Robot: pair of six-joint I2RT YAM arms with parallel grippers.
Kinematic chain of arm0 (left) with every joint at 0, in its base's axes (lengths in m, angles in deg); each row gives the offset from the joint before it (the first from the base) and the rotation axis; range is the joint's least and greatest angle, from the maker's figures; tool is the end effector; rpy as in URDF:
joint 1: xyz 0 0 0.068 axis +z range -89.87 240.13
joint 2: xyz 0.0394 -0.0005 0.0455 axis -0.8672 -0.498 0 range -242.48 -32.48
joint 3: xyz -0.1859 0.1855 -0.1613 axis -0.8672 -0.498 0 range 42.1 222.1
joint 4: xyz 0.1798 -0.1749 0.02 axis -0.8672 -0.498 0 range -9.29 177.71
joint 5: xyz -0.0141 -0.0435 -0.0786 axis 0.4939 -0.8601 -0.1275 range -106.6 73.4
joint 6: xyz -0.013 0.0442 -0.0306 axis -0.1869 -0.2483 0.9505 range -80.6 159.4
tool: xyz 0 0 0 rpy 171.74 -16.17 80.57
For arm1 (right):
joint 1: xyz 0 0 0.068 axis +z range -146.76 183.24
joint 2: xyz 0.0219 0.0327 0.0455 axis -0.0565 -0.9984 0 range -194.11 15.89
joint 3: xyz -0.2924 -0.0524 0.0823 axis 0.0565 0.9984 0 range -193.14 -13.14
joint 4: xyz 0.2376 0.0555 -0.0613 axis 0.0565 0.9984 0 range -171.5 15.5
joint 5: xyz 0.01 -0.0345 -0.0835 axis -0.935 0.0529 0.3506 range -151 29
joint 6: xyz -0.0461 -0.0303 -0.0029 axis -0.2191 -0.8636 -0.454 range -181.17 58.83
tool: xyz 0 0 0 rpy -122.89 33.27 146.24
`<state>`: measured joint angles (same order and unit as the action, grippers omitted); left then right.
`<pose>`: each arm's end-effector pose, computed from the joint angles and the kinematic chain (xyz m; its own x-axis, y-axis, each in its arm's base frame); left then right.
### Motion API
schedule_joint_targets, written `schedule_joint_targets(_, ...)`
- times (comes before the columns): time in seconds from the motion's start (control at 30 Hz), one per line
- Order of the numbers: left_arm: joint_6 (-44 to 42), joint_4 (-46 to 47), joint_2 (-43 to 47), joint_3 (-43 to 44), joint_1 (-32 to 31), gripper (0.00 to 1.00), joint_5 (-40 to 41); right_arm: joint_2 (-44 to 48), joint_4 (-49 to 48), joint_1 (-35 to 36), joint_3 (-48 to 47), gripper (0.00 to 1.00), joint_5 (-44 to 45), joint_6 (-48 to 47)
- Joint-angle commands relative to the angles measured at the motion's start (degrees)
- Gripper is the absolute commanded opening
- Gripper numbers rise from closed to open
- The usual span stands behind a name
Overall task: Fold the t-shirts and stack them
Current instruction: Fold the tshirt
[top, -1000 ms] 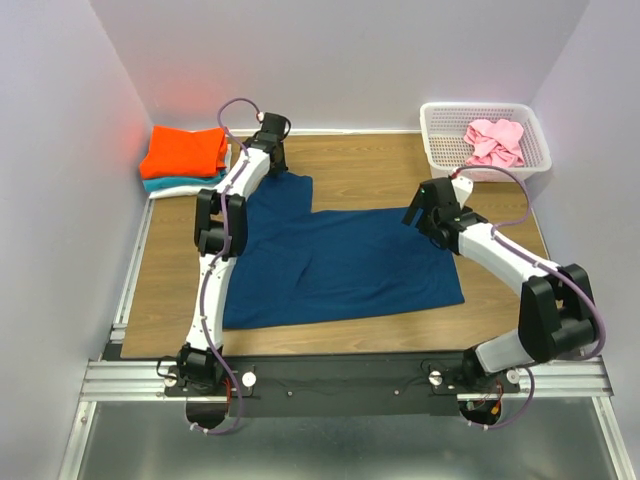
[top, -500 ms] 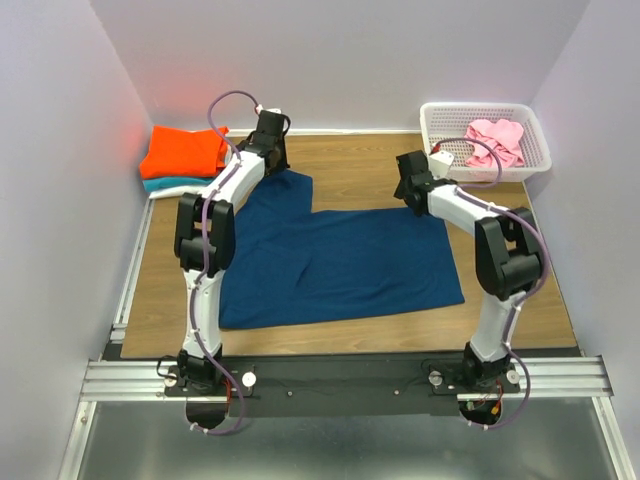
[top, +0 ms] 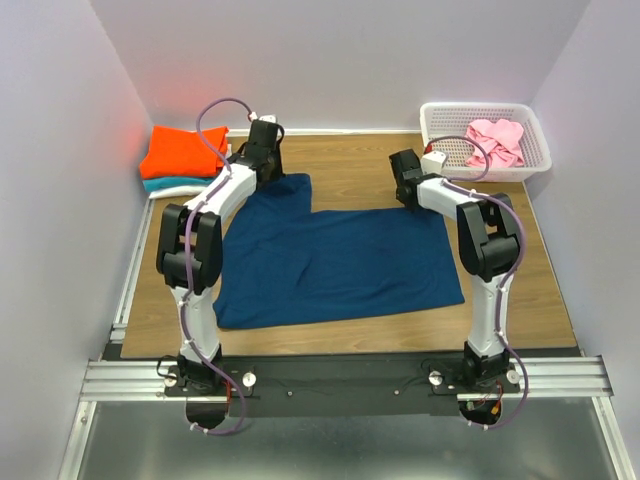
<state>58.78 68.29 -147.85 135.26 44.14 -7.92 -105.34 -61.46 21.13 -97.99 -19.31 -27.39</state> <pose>0.4550 -0.1245 0.2779 -0.6568 -0.1529 -0.7384 -0.0572 0.9865 -0.1534 0.4422 0.1165 0.1946 -0.5917 0.2452 -0.7679 0.5411 0.8269 -0.1529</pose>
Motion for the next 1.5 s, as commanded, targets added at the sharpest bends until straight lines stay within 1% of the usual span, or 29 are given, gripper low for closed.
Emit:
schedule_joint_targets(0.0, 0.0, 3.3, 4.3, -2.0, -0.4, 0.0, -1.3, -2.7, 2.4, -0.4, -1.4, 0.86, 4.5, 0.1)
schedule_joint_targets(0.13, 0.5, 4.1, 5.7, -4.2, -0.5, 0.0, -1.4, -4.4, 2.7, -0.8, -2.4, 0.84, 4.3, 0.5)
schedule_joint_targets(0.17, 0.6, 4.3, 6.0, -4.9, -0.5, 0.0, -1.4, -4.8, 2.8, -0.8, -2.7, 0.81, 4.0, 0.3)
schedule_joint_targets(0.23, 0.7, 4.7, 7.0, -5.6, -0.6, 0.0, -1.4, -5.5, 3.4, -0.7, -3.0, 0.78, 3.9, 0.8)
schedule_joint_targets(0.27, 0.8, 4.7, 7.4, -6.2, -0.6, 0.0, -1.2, -5.4, 3.7, -0.8, -3.1, 0.72, 3.8, 0.8)
schedule_joint_targets(0.33, 0.8, 5.1, 8.3, -6.9, -0.7, 0.0, -1.2, -4.7, 4.5, -0.8, -2.5, 0.68, 3.9, 1.6)
schedule_joint_targets(0.53, 1.0, 5.9, 10.8, -9.3, -0.8, 0.0, -0.5, -2.3, 5.3, -0.8, 0.7, 0.67, 5.1, 3.6)
schedule_joint_targets(0.73, 1.1, 6.3, 11.9, -10.6, -0.8, 0.0, -0.4, -1.6, 5.5, -0.8, 1.7, 0.59, 3.7, 4.5)
schedule_joint_targets(0.87, 1.2, 6.7, 12.6, -11.2, -0.8, 0.0, -0.7, -0.2, 5.6, -0.8, 1.9, 0.5, 4.4, 4.7)
schedule_joint_targets(0.93, 1.2, 7.0, 13.0, -11.6, -0.8, 0.0, -1.0, 0.1, 5.6, -0.8, 2.0, 0.49, 4.7, 5.1)
schedule_joint_targets(1.0, 1.2, 7.4, 13.8, -12.5, -0.9, 0.0, -1.2, 0.3, 5.7, -0.8, 1.9, 0.43, 5.1, 5.2)
schedule_joint_targets(1.03, 1.3, 7.6, 14.2, -13.0, -0.9, 0.0, -1.2, 0.3, 5.7, -0.8, 1.9, 0.36, 5.2, 5.3)
schedule_joint_targets(1.07, 1.4, 7.7, 14.2, -13.3, -0.9, 0.0, -1.1, 0.2, 5.8, -0.8, 1.8, 0.33, 5.2, 5.4)
schedule_joint_targets(1.13, 1.5, 7.9, 14.9, -14.1, -0.9, 0.0, -1.0, 0.3, 5.9, -0.7, 1.8, 0.24, 4.9, 6.0)
schedule_joint_targets(1.23, 1.5, 8.3, 16.0, -15.1, -0.9, 0.0, -1.0, 0.0, 5.8, -0.7, 1.6, 0.19, 4.9, 6.1)
schedule_joint_targets(1.27, 1.5, 8.3, 16.2, -15.7, -0.9, 0.0, -0.9, -0.1, 5.8, -0.7, 1.3, 0.15, 5.0, 6.0)
schedule_joint_targets(1.33, 1.6, 8.3, 17.1, -16.3, -1.0, 0.0, -0.8, -0.2, 5.8, -0.7, 0.8, 0.12, 4.9, 5.8)
schedule_joint_targets(1.37, 1.6, 8.4, 17.5, -16.7, -1.0, 0.0, -0.7, -0.2, 5.8, -0.7, 0.6, 0.08, 4.9, 5.6)
schedule_joint_targets(1.4, 1.7, 8.6, 18.2, -17.4, -1.0, 0.0, -0.6, -0.1, 5.8, -0.6, 0.2, 0.01, 4.9, 5.4)
schedule_joint_targets(1.47, 1.9, 8.8, 19.0, -18.5, -1.0, 0.0, -0.5, 0.2, 5.8, -0.4, 0.0, 0.01, 5.0, 4.8)
